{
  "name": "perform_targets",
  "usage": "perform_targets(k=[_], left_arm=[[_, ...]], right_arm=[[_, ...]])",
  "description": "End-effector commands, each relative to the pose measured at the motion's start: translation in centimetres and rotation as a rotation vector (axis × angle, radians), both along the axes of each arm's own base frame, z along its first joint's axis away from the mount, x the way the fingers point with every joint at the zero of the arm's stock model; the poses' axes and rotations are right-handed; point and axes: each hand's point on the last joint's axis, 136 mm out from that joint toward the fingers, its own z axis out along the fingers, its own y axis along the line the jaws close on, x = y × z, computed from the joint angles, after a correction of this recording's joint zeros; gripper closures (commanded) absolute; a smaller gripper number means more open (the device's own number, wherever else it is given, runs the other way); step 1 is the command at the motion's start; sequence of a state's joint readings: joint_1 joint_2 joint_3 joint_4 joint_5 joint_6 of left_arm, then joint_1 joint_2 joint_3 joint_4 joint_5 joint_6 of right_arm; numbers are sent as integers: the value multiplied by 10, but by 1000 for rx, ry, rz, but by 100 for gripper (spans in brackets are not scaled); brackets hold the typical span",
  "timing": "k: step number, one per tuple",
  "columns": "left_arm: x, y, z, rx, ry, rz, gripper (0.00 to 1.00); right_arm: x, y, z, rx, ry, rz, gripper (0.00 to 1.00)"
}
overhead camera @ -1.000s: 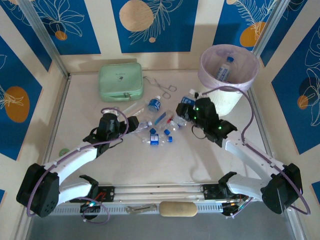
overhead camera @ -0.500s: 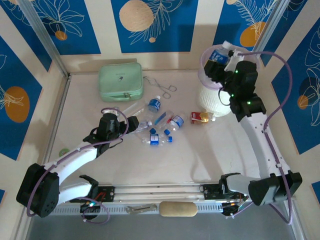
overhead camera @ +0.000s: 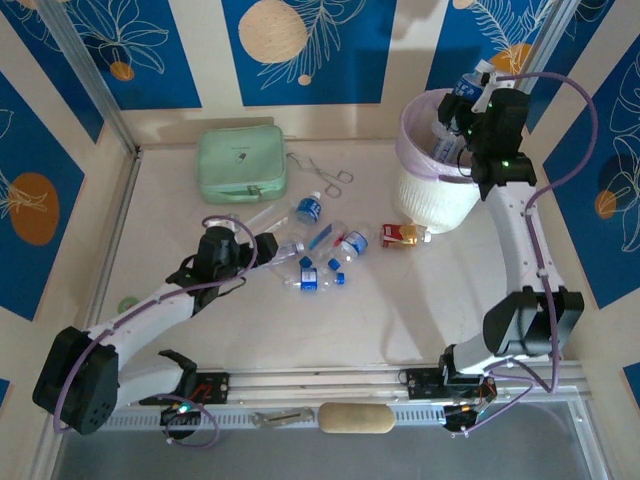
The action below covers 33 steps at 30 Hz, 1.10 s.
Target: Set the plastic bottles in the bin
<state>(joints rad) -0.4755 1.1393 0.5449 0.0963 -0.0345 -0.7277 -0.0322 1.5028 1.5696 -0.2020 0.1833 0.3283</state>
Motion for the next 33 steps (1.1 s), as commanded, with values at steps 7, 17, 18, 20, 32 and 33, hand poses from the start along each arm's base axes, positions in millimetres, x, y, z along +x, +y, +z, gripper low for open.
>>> perform_targets(k=[7,17,18,20,32,33], left_arm=[[1,0,5,-7,-6,-5,1],[3,-2,9,-7,-11,-12,1],[3,-2,10,-4,-13,-13,1],[4,-2,11,1,-15,-16,1],[4,0,8,3,-4,-1,1],[4,-1,8,2,-5,-3,1]], right_arm=[[16,-4,-40,23,115,8,46],[24,-6,-49,57,170,-3,10],[23,-6,-46,58,167,-4,6],[22,-6,-39,60,153,-6,0],[-29,46,-13,90,106,201,1],[-36,57,-19,96,122,234,1]])
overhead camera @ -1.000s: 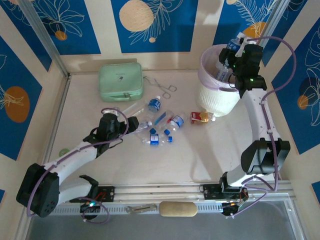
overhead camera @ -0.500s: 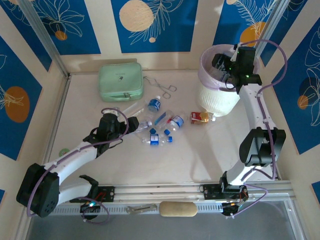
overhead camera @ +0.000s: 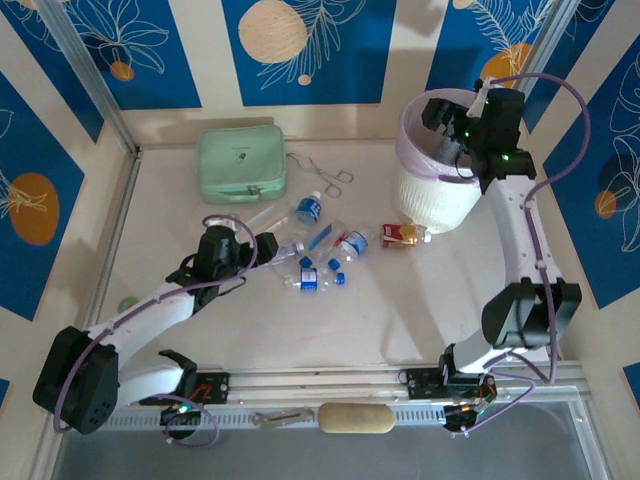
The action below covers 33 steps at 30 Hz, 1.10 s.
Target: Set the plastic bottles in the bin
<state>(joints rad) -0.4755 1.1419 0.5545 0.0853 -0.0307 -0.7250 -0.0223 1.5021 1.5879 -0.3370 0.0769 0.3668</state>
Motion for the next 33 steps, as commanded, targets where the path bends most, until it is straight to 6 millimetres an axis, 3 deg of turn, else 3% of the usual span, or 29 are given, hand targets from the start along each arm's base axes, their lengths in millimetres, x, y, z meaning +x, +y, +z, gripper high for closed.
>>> perform_targets(k=[1,12,18,25,33], left_arm=[[5,-1,7,-2,-10,-2,1],[14,4,9,-12,-7,28,1],[19,21,9,-58,7,81,1],[16,44,12,-70,1,130,1],[7,49,3,-95,15,146,1]], right_arm=[[-32,42,-4,37,19,153,1],[-136,202,-112,-100,235,771,0],[-189,269,-167,-160,283,1072,1],[-229,313,-221,-281,400,1289,1],[-236,326,-266,-525,487,1359,1]])
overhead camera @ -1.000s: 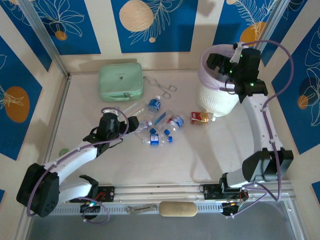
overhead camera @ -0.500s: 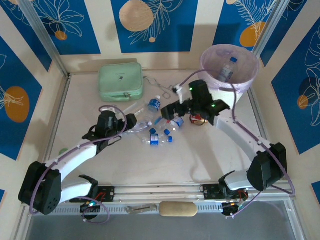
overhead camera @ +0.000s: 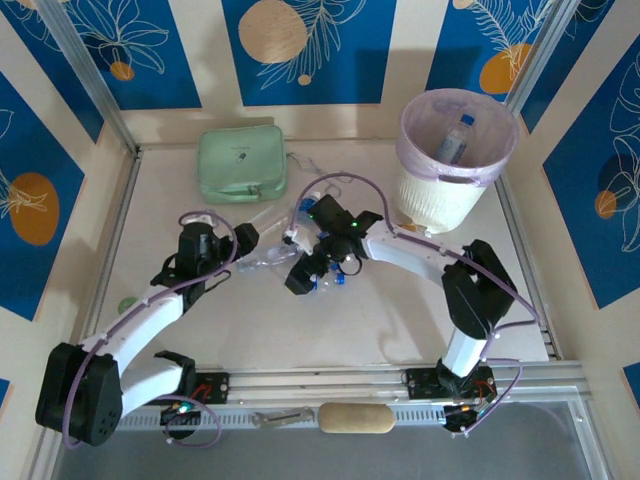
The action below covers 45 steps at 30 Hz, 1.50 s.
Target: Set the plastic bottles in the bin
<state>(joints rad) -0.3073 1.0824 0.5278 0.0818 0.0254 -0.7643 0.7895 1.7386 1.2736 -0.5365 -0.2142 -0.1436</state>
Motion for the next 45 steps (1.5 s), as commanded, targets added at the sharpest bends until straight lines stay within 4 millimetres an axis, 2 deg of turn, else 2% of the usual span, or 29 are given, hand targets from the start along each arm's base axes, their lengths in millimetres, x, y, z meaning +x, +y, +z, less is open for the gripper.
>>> perform_targets(k=[1,11,23,30,38,41,42,45], left_arm=[[-6,2,-5,-32,16,4,1],[-9,0,-11,-60,24,1,1],[-6,-4,-12,-79,28,-9,1],[-7,-3,-11,-77,27,-6,1],[-7,-3,-11,-80,27,-5,1],[-7,-3,-11,-82,28,-5,1],[-8,-4,-11,-82,28,-6,1],[-7,-3,-11,-84,29,-5,1]], right_arm=[[-1,-3,-9,-102,-72,81,1],[20,-14,-49,-340,-260,180,1],[28,-8,-89,-443,-357,245,3],[30,-3,-96,-428,-372,243,7],[25,-5,-99,-427,-341,243,24],[23,-3,-97,-418,-335,241,42],[23,-3,-97,-415,-334,241,45],[23,-2,-94,-407,-338,240,46]])
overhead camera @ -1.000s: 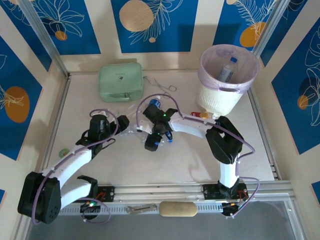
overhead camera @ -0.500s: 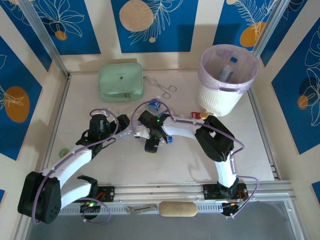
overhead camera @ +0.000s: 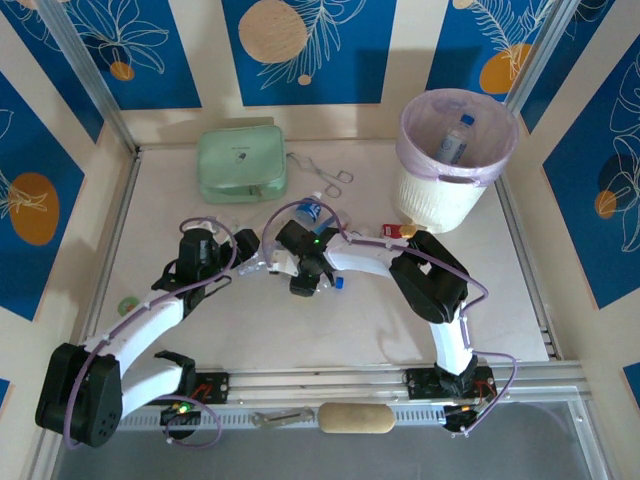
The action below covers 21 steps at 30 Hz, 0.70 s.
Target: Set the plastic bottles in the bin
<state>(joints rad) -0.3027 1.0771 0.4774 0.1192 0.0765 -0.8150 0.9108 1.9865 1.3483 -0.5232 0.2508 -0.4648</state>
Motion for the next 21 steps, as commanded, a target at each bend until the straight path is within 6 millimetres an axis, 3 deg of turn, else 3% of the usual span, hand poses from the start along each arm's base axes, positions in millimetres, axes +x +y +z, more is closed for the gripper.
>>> perform_targets(k=[1,5,8,16,21], left_arm=[[1,2,1,-20,-3,7,1],[1,2,1,-19,-2,9,1],[1,2,1,-16,-4,10,1],[3,1,2,-18,-7,7,1],[3,-6,3,-42,-8,-27,1]], right_arm=[[-7,3,0,15,26,9,45],[-8,9,14,55,31,4,46],[-8,19,41,140,53,-24,46],[21,19,149,490,135,-211,46],[58,-7,217,722,146,-367,47]])
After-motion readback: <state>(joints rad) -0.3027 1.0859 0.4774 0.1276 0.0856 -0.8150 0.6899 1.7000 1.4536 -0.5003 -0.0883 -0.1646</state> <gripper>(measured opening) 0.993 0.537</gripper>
